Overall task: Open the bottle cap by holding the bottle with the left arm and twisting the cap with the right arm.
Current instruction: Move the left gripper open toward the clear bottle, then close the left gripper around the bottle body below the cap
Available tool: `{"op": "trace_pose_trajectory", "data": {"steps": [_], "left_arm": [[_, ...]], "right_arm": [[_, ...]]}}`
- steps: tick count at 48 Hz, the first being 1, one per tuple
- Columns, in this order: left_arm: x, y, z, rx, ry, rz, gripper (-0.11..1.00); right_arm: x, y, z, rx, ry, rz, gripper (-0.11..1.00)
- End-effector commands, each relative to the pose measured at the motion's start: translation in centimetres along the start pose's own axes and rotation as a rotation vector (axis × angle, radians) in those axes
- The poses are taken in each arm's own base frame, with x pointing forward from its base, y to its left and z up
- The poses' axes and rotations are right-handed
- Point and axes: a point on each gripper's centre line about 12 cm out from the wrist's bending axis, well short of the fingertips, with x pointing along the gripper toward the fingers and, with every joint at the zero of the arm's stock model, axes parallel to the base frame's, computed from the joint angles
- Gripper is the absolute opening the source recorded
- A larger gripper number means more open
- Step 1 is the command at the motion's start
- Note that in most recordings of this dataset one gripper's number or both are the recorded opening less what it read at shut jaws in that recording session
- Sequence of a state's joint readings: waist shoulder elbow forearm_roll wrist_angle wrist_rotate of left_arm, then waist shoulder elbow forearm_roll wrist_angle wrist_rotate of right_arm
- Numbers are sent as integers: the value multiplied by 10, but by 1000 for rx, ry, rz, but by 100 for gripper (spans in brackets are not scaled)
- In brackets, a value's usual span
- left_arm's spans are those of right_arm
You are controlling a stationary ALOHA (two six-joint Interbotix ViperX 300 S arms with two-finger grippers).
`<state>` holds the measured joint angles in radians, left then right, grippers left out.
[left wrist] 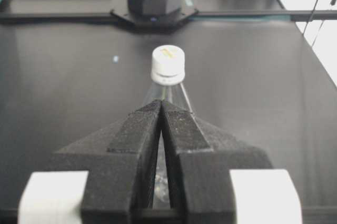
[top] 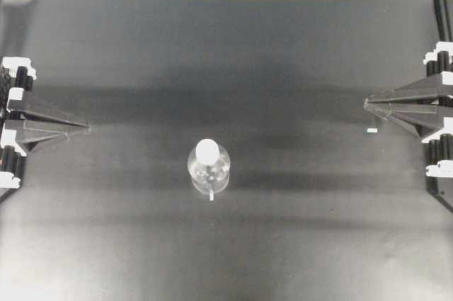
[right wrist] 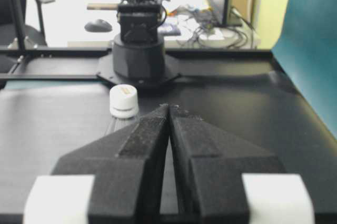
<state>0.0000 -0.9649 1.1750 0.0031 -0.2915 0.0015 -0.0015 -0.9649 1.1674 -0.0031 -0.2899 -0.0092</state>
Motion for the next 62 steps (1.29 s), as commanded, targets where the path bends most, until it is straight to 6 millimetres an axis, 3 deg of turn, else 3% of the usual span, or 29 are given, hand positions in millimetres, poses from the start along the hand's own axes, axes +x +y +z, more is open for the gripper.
{"op": "trace_pose_trajectory", "data": {"steps": [1, 5, 21, 40, 44, 55, 57, 62], "left_arm": [[1, 0, 8, 42, -17, -4, 14], [1, 1, 12, 44, -21, -2, 9], [23, 6, 29, 66, -30, 23, 9], [80, 13, 27, 74, -61, 36, 11], [102, 14, 24, 72, -64, 36, 26], [150, 16, 14, 33, -82, 29, 91], [154, 16, 9, 31, -79, 29, 96], [160, 16, -5, 19, -65, 25, 94]], "right_arm": [[2, 1, 1, 13, -2, 7, 3], [2, 3, -1, 13, 26, 13, 1], [3, 6, -5, 11, 144, 29, 0], [3, 6, -11, 12, 192, 31, 0], [2, 6, -12, 12, 196, 31, 0], [0, 6, -8, 14, 185, 31, 0], [-1, 6, -8, 14, 187, 31, 0], [-5, 6, -6, 15, 201, 31, 0]]}}
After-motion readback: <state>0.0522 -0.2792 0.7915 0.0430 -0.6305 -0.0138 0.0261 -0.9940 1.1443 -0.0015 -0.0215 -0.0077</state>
